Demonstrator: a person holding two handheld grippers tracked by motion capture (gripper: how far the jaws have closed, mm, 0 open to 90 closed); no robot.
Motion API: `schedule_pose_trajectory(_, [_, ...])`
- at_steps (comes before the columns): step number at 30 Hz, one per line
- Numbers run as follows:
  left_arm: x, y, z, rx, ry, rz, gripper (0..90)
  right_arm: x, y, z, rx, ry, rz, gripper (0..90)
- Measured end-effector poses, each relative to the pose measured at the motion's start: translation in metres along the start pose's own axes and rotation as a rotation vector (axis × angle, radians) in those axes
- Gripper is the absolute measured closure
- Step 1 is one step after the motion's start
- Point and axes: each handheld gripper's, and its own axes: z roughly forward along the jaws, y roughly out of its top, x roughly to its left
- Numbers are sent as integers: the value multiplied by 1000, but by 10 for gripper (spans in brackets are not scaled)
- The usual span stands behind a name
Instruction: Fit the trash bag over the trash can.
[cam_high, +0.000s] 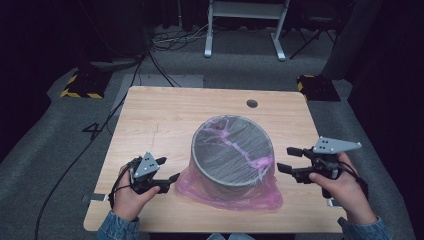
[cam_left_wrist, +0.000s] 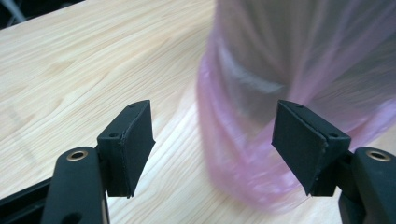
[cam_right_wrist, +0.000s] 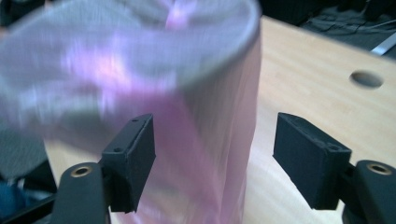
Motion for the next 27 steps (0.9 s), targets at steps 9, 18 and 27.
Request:
schedule_pose_trajectory(9, [10,-21,0,62,85,-27,292,7,62,17,-47,-16,-27,277])
schedule_pose_trajectory(18, [19,-46,-1,115,132,-77,282,29,107,57,-72,13,-67,259])
schedule_pose_trajectory(27, [28,-68,2,136,177,-131,280,47,120,110,-25,57,-85,229])
